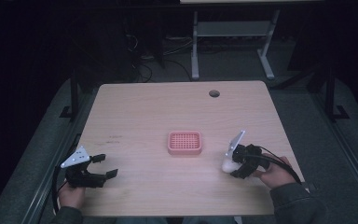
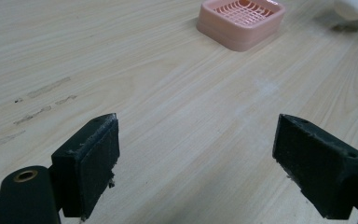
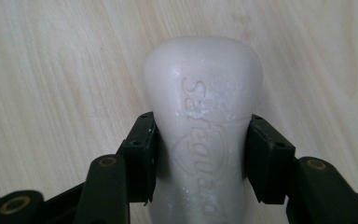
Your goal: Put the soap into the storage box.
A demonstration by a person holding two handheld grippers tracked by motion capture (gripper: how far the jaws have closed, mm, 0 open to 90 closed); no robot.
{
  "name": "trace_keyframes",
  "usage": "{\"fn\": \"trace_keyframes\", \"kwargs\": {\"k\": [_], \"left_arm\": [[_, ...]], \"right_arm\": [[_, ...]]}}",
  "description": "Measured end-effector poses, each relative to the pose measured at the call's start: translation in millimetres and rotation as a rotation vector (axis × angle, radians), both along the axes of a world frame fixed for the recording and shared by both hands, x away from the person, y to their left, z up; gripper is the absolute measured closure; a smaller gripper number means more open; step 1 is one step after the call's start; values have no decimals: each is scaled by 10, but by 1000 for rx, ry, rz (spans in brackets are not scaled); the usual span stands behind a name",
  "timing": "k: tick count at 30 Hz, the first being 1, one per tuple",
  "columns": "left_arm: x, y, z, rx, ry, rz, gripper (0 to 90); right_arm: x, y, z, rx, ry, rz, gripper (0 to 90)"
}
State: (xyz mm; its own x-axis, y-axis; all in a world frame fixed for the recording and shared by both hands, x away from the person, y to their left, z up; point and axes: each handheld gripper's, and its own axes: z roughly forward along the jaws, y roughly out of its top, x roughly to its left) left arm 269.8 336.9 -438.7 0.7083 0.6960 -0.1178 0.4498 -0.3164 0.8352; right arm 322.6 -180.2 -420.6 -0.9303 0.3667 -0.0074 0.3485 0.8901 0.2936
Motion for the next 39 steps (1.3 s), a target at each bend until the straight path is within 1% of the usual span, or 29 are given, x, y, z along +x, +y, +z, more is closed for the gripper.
{"fn": "trace_keyframes", "kwargs": {"k": [1, 3, 7, 9, 10, 14, 19, 22, 30, 32, 39], "left_arm": [[0, 0, 0, 1, 0, 1, 139], [0, -1, 2, 0, -1, 2, 139], [-3, -5, 0, 4, -4, 1, 139], [-2, -2, 1, 4, -2, 2, 139], [0, 0, 0, 2, 0, 2, 139], [1, 2, -2, 1, 1, 2, 139], [4, 3, -10, -4, 3, -3, 139], [6, 7, -8, -6, 4, -2, 139], [5, 3, -6, -2, 3, -3, 139], [5, 4, -5, -2, 3, -3, 139], [6, 4, -7, -2, 3, -3, 139]], "right_arm": [[5, 12, 24, 2, -10, 0, 490], [19, 30, 60, 14, -13, 7, 490], [58, 98, 132, 16, -32, 19, 490], [86, 138, 162, 14, -30, 28, 490], [102, 158, 176, 12, -38, 32, 490], [182, 230, 226, 23, -37, 45, 489], [256, 327, 261, 18, -47, 69, 489], [292, 389, 285, 23, -48, 82, 489], [384, 504, 358, 20, -54, 105, 489], [414, 537, 381, 27, -56, 110, 489], [488, 666, 400, 22, -57, 131, 490]]}}
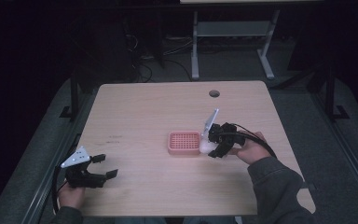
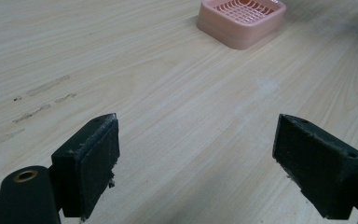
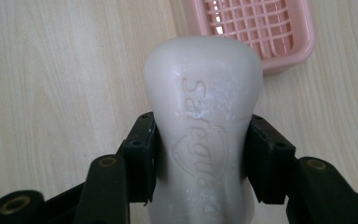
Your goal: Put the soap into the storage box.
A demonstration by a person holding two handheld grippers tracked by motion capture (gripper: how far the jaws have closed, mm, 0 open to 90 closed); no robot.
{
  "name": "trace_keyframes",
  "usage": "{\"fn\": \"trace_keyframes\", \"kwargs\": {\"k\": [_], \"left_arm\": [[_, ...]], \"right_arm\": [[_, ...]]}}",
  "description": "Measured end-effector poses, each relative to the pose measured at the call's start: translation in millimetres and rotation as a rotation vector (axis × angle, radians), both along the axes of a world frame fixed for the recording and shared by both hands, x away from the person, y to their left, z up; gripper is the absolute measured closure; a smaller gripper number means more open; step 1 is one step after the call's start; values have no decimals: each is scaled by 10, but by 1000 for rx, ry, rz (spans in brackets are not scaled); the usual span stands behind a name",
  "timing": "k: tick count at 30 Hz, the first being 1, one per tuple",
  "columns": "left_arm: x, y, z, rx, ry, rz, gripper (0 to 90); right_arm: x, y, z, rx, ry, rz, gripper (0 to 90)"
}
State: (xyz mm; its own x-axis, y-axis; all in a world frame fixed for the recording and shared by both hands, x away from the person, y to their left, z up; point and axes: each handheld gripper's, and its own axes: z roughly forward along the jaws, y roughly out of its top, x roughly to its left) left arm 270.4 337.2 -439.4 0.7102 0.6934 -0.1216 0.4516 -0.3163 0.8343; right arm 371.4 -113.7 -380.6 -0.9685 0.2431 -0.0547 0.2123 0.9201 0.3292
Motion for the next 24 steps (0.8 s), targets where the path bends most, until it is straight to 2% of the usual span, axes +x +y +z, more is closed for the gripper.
{"fn": "trace_keyframes", "kwargs": {"k": [24], "left_arm": [[4, 11, 7, 5, -4, 0, 139]], "right_arm": [[235, 347, -4, -9, 17, 44, 489]]}}
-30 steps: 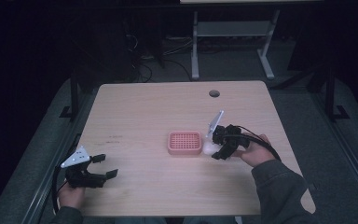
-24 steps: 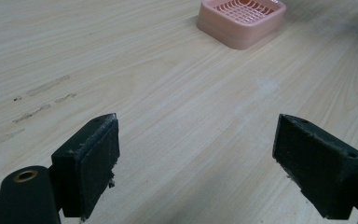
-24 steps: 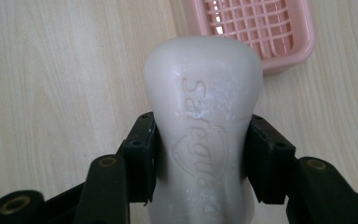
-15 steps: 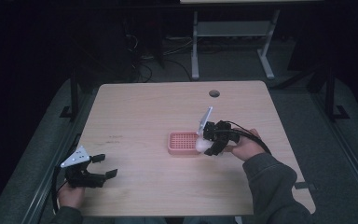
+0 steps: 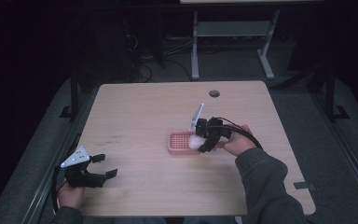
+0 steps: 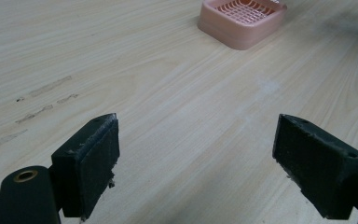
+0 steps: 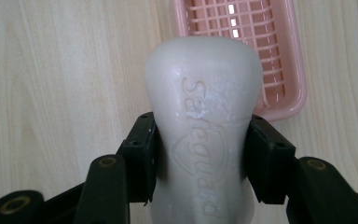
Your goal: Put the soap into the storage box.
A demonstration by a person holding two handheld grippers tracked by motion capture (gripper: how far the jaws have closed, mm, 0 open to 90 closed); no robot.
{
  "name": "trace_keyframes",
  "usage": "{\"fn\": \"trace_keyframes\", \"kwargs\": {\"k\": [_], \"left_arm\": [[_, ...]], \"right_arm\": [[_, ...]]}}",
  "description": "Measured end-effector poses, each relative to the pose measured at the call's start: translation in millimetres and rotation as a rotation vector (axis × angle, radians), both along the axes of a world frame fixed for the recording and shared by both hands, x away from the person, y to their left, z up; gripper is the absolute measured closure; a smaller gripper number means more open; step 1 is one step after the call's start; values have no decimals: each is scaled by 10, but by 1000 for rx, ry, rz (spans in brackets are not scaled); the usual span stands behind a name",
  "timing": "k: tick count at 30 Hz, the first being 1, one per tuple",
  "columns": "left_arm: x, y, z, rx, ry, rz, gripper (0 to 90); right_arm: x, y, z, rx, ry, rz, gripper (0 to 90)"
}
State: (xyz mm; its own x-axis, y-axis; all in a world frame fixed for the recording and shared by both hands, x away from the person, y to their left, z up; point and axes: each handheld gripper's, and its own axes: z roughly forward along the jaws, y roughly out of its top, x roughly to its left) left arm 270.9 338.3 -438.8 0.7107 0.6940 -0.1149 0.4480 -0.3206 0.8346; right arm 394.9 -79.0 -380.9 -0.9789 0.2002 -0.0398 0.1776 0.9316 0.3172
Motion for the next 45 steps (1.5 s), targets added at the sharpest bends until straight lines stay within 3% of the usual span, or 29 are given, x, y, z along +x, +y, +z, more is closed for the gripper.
{"fn": "trace_keyframes", "kwargs": {"k": [26, 45], "left_arm": [[2, 6, 3, -7, 2, 3, 139], [5, 15, 3, -4, 1, 0, 139]], "right_arm": [[232, 357, -18, -5, 8, 37, 489], [335, 502, -170, -24, 26, 40, 489]]}}
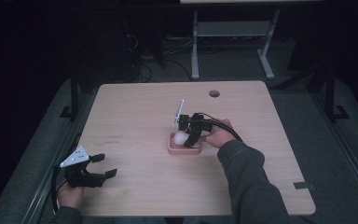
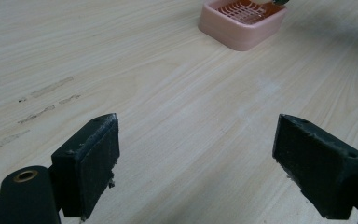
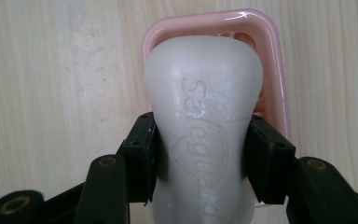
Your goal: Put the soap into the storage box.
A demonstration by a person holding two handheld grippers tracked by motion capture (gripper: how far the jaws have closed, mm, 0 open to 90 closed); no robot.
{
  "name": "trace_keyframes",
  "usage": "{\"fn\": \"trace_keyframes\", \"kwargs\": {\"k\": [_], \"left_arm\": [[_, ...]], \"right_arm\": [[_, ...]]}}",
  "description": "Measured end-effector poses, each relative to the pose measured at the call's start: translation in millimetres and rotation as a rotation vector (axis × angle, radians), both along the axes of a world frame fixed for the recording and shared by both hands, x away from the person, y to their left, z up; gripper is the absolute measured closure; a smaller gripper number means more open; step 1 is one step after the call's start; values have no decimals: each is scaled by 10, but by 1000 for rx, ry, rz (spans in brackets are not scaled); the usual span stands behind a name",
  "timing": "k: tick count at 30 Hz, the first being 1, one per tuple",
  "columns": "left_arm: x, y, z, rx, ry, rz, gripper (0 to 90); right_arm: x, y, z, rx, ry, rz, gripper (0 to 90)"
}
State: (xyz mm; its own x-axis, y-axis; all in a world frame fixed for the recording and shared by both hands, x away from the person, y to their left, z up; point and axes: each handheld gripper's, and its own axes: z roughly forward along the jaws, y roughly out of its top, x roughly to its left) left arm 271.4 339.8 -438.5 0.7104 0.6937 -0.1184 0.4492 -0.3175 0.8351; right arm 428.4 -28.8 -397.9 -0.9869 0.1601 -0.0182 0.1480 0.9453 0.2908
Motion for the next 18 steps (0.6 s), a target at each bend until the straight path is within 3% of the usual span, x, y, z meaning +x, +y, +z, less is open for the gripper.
{"fn": "trace_keyframes", "kwargs": {"k": [18], "left_arm": [[2, 7, 3, -3, -2, -3, 139]], "right_arm": [[110, 55, -132, -8, 19, -12, 489]]}}
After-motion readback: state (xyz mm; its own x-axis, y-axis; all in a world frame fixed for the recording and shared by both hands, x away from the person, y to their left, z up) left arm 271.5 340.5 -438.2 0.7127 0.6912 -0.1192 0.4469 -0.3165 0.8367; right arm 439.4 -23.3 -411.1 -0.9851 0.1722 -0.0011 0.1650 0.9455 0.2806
